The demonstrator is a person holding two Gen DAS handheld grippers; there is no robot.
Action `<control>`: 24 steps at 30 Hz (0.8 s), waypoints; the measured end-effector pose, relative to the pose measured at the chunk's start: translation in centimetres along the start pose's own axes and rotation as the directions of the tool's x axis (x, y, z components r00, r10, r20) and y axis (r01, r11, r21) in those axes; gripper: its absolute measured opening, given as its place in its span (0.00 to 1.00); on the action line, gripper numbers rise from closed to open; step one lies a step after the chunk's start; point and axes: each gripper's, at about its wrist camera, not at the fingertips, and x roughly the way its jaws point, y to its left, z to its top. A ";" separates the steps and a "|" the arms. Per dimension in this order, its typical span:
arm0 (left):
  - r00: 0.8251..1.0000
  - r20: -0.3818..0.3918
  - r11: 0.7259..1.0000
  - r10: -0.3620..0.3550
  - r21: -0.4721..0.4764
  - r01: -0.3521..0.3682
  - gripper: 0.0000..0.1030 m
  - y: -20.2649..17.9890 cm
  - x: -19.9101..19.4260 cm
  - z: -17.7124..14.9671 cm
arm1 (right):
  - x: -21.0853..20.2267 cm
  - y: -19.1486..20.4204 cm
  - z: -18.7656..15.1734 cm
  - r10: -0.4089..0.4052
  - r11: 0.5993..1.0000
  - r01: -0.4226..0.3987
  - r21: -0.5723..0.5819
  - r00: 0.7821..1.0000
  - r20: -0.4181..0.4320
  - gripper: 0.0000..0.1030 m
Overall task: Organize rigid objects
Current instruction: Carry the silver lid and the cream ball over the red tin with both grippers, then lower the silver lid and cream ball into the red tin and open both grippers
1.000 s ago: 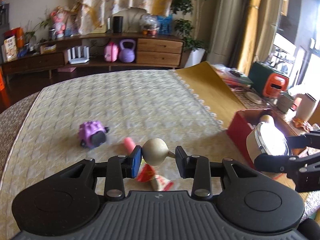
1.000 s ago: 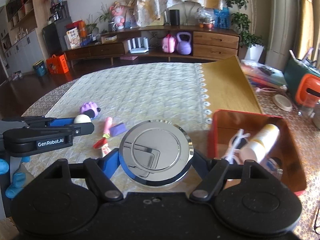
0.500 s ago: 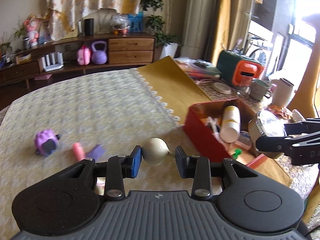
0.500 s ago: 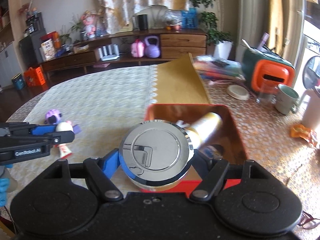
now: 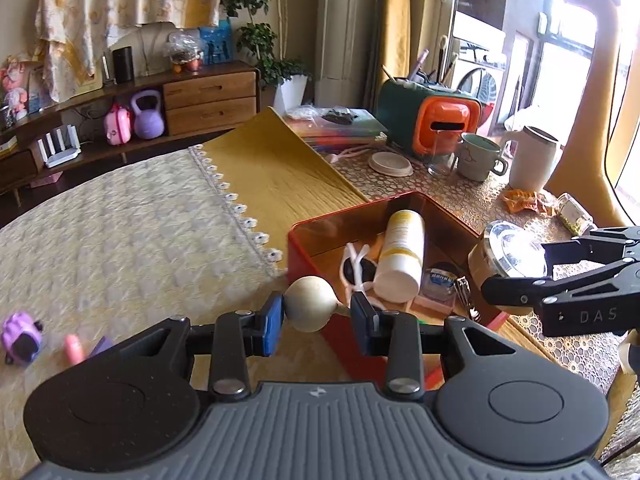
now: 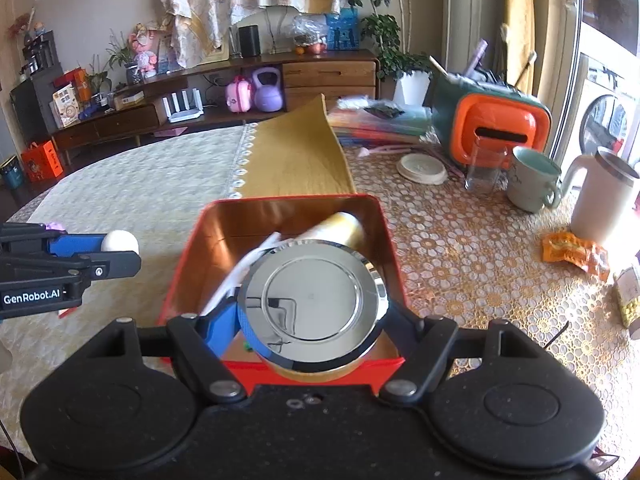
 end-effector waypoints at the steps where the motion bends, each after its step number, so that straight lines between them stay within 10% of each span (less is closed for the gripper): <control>1: 1.000 -0.002 1.000 0.001 0.008 -0.001 0.35 -0.4 0.5 0.4 | 0.3 -0.4 0.0 -0.001 1.000 0.001 0.007 1.000 -0.002 0.74; 24: 0.993 -0.118 0.996 0.028 0.091 -0.017 0.35 -4.4 10.8 3.3 | 4.6 0.0 -0.1 -0.026 0.989 0.018 -0.145 0.998 -0.057 0.74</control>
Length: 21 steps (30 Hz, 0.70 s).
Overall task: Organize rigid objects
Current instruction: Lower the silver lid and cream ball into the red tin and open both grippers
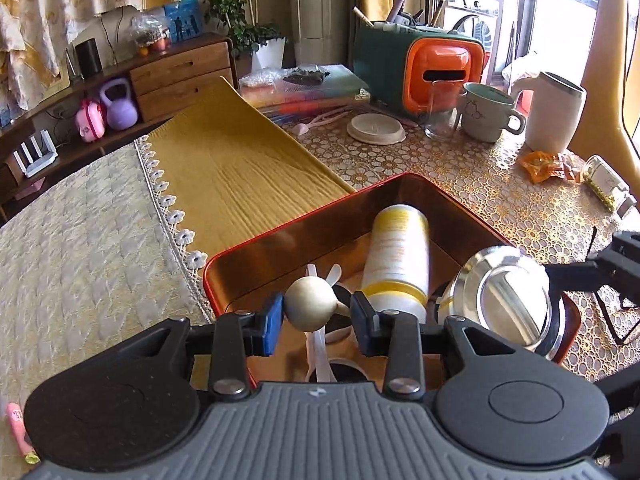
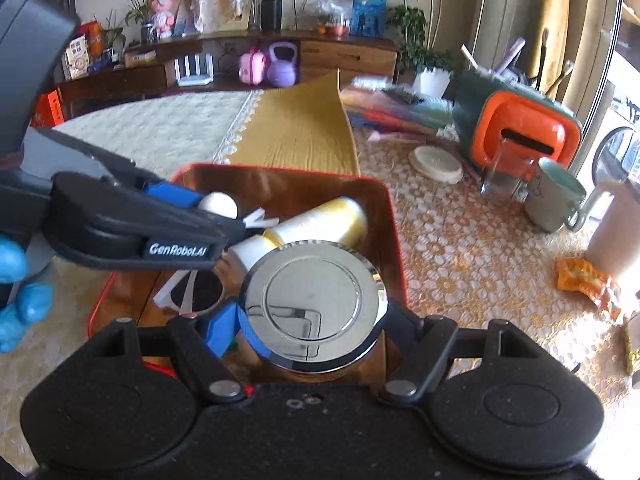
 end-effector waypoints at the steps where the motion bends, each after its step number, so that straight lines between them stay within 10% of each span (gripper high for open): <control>1: 1.000 -0.004 1.000 0.005 0.000 -0.005 0.35 0.0 0.2 0.0 | 0.3 -0.1 0.0 -0.005 1.000 0.005 0.009 1.000 -0.008 0.74; 21: 1.000 -0.030 1.000 0.008 -0.020 -0.009 0.34 -0.2 1.0 -0.3 | 0.8 0.4 -0.5 -0.002 1.000 0.002 0.004 1.000 -0.031 0.78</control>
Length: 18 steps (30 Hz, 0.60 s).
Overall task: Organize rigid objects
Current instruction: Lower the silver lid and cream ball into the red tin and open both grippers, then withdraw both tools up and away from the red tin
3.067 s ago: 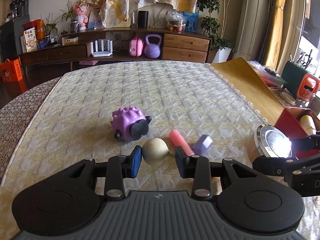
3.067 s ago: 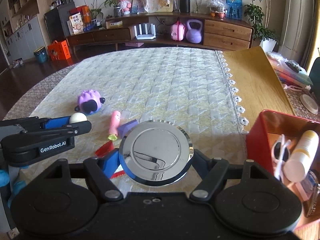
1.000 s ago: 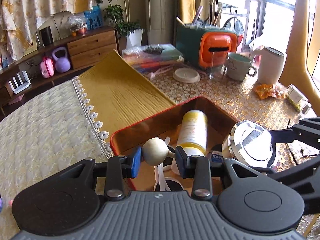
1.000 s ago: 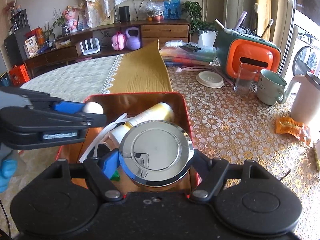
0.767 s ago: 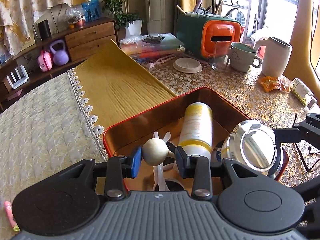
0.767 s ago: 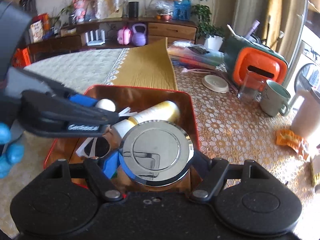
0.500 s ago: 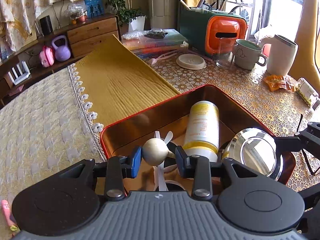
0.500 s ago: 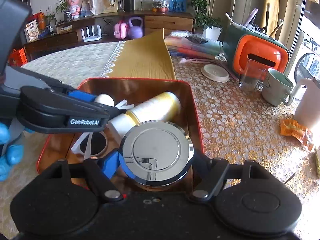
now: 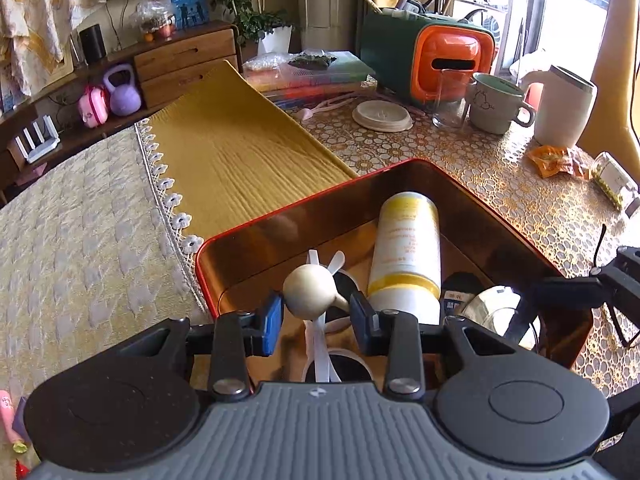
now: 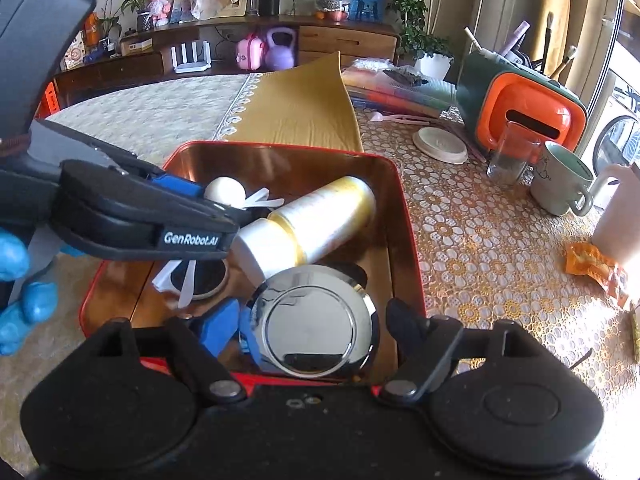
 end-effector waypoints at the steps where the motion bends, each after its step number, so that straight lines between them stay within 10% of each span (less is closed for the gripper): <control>1: 1.000 0.001 1.000 0.005 0.005 -0.005 0.35 -0.1 -0.1 -0.1 | -0.1 0.0 0.0 0.000 1.000 0.000 0.004 1.000 0.002 0.79; 18: 0.997 0.061 0.999 -0.050 0.006 0.049 0.51 0.5 -5.2 -1.4 | -4.3 -0.7 0.3 0.007 0.995 -0.016 0.099 0.996 0.094 0.81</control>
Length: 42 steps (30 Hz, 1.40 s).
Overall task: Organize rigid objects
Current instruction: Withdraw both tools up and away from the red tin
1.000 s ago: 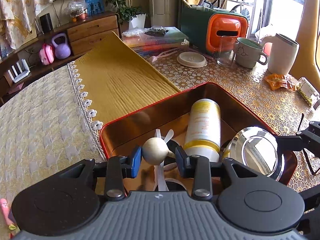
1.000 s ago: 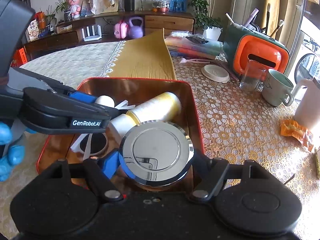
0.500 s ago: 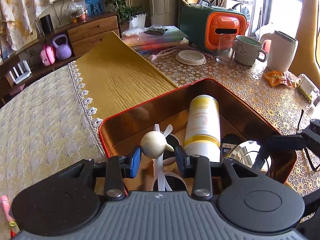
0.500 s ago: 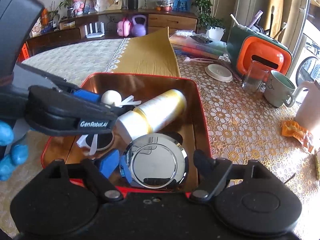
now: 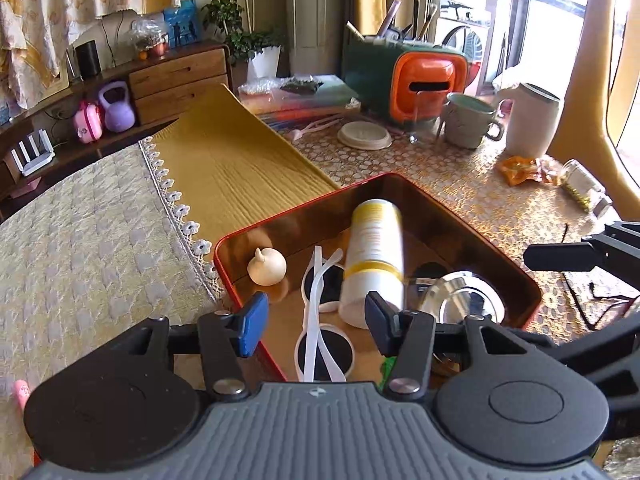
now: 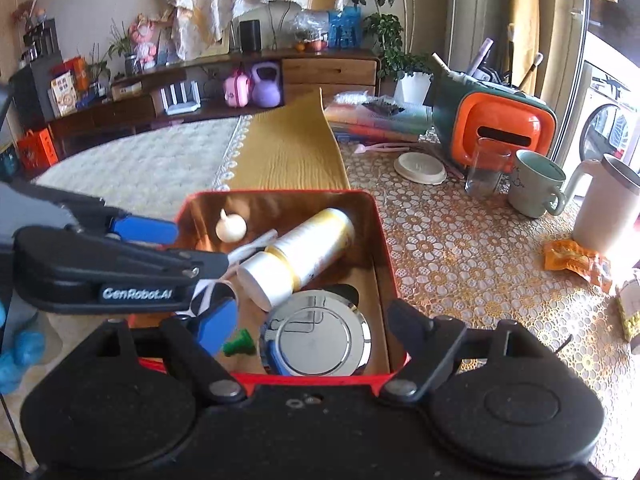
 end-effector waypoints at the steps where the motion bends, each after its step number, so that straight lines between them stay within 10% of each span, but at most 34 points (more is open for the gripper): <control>1: 1.000 0.004 1.000 -0.004 -0.008 0.004 0.51 0.1 -0.4 -0.1 | -0.3 0.1 0.1 0.004 1.000 -0.004 0.001 1.000 0.003 0.81; 18: 0.996 0.084 0.996 -0.014 -0.089 0.021 0.55 4.5 -8.9 -2.7 | -4.9 4.0 -0.1 0.081 0.996 -0.083 0.025 0.995 0.058 0.90; 25: 0.994 0.106 0.993 0.004 -0.120 0.009 0.72 7.0 -11.8 -4.7 | -6.1 7.2 -0.3 0.116 0.993 -0.115 -0.021 0.991 0.067 0.99; 42: 0.972 0.134 0.964 0.194 -0.211 -0.163 0.81 14.9 -15.9 -9.3 | -5.5 15.3 -0.9 0.281 0.954 -0.273 -0.123 0.958 0.055 1.00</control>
